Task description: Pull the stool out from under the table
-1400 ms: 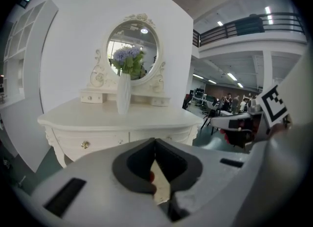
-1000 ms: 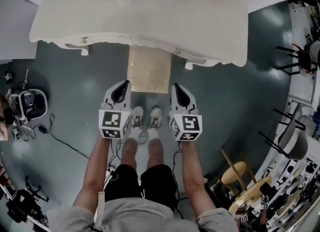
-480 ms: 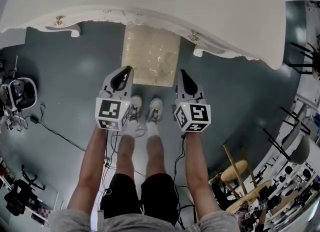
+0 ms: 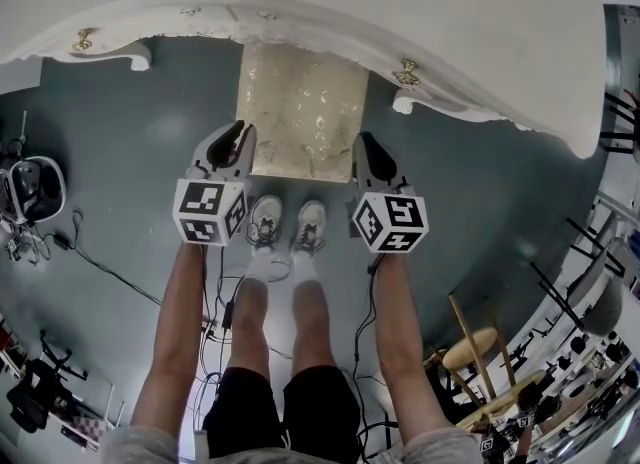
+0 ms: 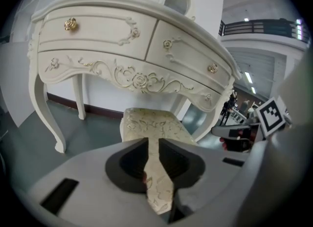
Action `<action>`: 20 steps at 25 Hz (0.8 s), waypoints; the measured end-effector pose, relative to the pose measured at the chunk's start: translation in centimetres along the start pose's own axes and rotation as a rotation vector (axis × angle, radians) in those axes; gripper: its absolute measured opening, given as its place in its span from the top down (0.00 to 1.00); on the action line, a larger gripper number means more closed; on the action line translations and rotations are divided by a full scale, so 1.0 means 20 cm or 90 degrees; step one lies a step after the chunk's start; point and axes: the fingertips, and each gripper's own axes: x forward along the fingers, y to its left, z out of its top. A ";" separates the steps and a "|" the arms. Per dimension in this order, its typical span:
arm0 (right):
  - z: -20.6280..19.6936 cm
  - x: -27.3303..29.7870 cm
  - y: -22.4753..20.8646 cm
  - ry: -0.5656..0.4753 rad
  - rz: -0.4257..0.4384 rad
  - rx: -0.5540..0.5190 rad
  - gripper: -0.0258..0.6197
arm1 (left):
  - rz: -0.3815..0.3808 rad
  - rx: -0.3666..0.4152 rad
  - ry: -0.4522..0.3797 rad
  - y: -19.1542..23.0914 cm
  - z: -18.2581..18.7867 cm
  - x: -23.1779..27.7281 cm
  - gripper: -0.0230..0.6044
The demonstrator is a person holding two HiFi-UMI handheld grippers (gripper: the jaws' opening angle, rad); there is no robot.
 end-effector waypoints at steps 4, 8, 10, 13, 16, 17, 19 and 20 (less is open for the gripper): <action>-0.07 0.08 -0.04 0.030 0.029 0.052 0.72 | -0.011 -0.020 0.014 0.03 -0.06 0.06 0.78; -0.13 0.14 -0.10 0.049 0.049 0.105 0.57 | -0.015 -0.073 0.014 0.08 -0.10 0.12 0.59; -0.15 0.18 -0.12 0.055 0.054 0.115 0.54 | -0.017 -0.093 0.015 0.10 -0.12 0.15 0.54; -0.18 0.23 -0.14 0.066 0.063 0.125 0.49 | -0.026 -0.120 0.014 0.11 -0.13 0.19 0.48; -0.20 0.28 -0.16 0.074 0.072 0.138 0.46 | -0.035 -0.148 0.011 0.13 -0.14 0.22 0.45; -0.21 0.31 -0.17 0.075 0.076 0.145 0.45 | -0.037 -0.158 0.011 0.15 -0.14 0.24 0.44; -0.21 0.34 -0.17 0.076 0.083 0.154 0.45 | -0.038 -0.172 0.013 0.17 -0.15 0.28 0.44; -0.22 0.36 -0.18 0.077 0.087 0.157 0.45 | -0.037 -0.176 0.014 0.18 -0.16 0.29 0.44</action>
